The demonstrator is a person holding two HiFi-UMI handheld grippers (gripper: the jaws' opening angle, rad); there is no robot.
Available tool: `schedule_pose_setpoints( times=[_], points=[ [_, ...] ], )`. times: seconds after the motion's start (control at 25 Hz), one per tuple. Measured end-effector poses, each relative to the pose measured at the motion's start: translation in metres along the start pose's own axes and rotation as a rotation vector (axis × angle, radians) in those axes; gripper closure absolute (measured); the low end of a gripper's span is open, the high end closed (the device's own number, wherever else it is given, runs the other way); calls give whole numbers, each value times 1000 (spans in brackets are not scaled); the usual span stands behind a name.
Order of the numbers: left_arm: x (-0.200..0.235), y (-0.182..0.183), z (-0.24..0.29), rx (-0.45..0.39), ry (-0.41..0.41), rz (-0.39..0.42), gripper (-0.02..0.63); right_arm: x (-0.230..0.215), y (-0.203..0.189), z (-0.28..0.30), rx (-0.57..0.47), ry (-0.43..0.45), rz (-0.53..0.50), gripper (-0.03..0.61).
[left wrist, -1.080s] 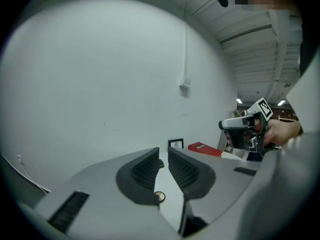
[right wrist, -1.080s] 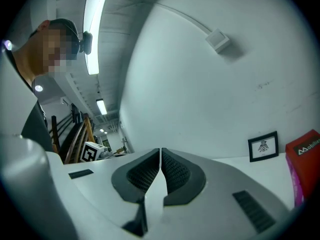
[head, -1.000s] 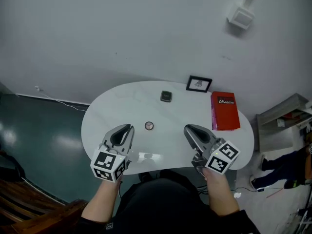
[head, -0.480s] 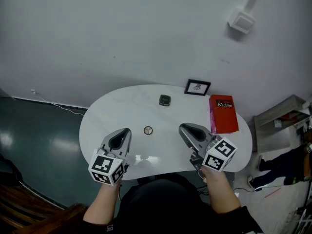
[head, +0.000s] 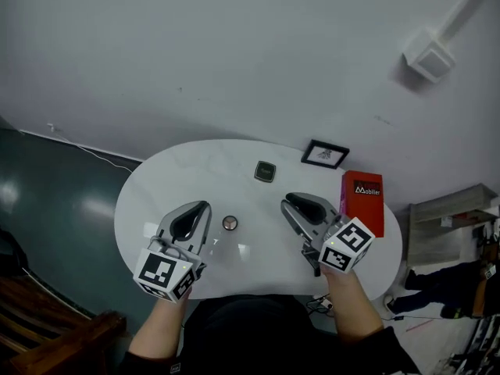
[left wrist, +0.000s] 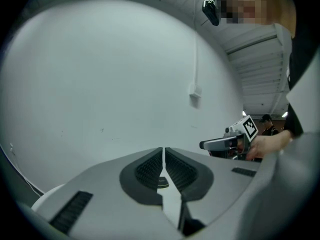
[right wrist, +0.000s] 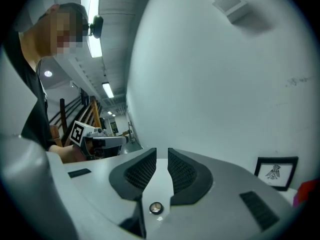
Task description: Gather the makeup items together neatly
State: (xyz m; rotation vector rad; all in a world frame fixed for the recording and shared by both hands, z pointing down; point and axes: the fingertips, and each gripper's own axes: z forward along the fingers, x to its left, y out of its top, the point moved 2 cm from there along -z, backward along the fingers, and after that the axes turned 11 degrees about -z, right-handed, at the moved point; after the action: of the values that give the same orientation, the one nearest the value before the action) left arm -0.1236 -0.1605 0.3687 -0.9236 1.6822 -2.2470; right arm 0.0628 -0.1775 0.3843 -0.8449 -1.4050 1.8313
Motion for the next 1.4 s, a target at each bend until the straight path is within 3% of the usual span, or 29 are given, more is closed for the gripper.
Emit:
schedule_pose_setpoints(
  times=[0.2, 0.48, 0.72, 0.96, 1.24, 1.4],
  points=[
    [-2, 1, 28, 9, -7, -22, 588, -39, -25, 24, 86, 50, -25, 438],
    [9, -13, 61, 41, 11, -29, 588, -88, -76, 60, 206, 89, -69, 372],
    [17, -25, 76, 96, 37, -40, 588, -111, -119, 92, 254, 194, -124, 347],
    [29, -44, 83, 160, 74, -50, 588, -133, -168, 119, 380, 246, -274, 333],
    [32, -58, 87, 192, 100, -83, 588, -141, -204, 129, 493, 320, -292, 321],
    [29, -58, 89, 193, 101, -95, 588, -143, -210, 133, 531, 313, -323, 319]
  ],
)
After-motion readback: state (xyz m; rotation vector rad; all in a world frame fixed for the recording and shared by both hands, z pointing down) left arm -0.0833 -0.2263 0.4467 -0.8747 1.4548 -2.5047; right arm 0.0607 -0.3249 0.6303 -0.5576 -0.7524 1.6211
